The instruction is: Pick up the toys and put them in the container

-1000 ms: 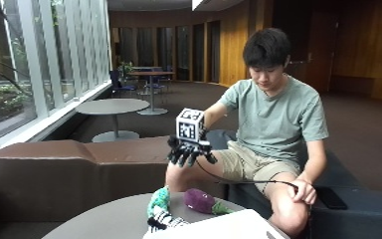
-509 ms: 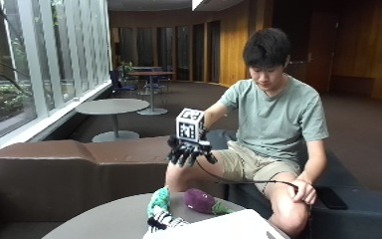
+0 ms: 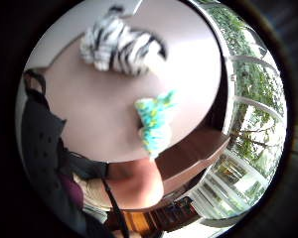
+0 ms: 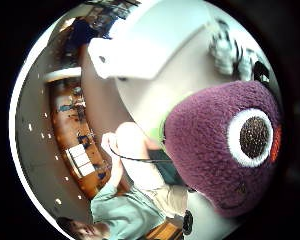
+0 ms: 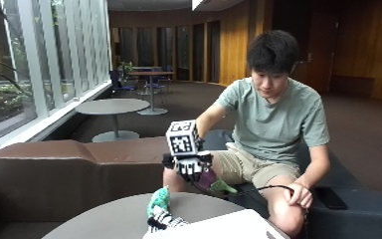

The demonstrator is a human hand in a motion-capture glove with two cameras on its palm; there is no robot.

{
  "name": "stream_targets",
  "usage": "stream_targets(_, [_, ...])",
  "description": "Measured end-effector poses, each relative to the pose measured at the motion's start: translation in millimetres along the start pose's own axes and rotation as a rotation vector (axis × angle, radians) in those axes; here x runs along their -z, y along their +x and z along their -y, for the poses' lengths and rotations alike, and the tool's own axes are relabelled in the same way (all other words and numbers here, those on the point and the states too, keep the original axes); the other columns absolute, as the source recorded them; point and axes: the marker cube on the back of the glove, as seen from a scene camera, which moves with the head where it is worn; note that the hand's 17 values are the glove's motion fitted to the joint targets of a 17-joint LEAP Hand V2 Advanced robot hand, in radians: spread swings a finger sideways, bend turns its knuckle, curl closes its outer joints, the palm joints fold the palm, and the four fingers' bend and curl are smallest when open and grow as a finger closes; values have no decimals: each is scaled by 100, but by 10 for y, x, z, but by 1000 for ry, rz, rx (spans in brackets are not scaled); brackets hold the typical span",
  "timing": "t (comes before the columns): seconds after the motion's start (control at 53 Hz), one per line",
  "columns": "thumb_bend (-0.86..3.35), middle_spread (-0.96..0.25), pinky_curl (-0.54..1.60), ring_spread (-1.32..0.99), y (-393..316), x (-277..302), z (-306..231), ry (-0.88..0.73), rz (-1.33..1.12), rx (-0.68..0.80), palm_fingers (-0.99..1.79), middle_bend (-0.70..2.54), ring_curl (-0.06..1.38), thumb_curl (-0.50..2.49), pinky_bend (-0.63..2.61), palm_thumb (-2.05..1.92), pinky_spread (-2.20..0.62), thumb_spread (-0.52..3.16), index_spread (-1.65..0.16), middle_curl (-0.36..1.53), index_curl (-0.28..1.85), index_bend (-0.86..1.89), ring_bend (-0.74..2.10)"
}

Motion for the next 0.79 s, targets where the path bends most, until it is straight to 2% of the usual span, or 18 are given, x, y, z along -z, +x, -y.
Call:
stream_targets(0.207, [13,-21,48,-35,-458,1462,346,179,-119,34,108,113,59,73,106,63,-37,50,-27,71,54,90,132])
stream_targets(0.358, [11,-20,50,-36,-929,1941,816,302,-119,2,104,115,61,79,109,64,-37,44,-26,75,60,91,134])
stream_targets(0.434, [10,-20,51,-36,-1217,2050,1117,331,-87,-44,103,116,62,81,110,63,-37,42,-26,76,63,91,135])
stream_targets(0.585, [8,-20,53,-35,-1652,2038,1694,388,-135,11,101,117,63,86,112,64,-37,39,-26,79,69,89,136])
stream_targets(0.792, [5,-19,54,-35,-1854,1888,2034,351,-133,31,99,117,65,92,114,65,-37,38,-26,81,77,87,137])
